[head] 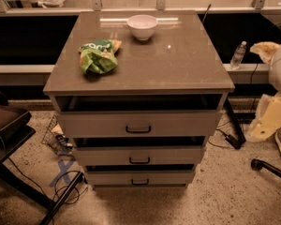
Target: Open bottom drawer
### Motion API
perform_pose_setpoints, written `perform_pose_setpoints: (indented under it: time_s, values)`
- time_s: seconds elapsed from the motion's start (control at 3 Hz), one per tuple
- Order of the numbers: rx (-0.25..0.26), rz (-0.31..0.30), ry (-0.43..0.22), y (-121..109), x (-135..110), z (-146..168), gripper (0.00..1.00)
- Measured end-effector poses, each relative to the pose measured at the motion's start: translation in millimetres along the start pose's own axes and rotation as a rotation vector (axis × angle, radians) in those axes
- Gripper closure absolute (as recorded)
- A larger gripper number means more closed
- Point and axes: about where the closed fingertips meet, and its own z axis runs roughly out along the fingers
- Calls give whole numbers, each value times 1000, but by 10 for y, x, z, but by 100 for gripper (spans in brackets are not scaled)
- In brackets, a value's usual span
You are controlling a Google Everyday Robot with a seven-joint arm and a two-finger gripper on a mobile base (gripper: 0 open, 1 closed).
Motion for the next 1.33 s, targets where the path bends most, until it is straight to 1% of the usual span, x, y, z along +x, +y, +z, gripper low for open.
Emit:
perform_pose_setpoints:
  time_s: [0.33, 0.67, 1.0, 1.33]
  values:
    - [16, 19, -42, -44, 111, 319, 0]
    - [13, 28, -49, -32, 123, 416, 0]
    - [1, 59, -62, 111, 116, 833, 0]
    - [-32, 129, -96, 443, 388, 1497, 0]
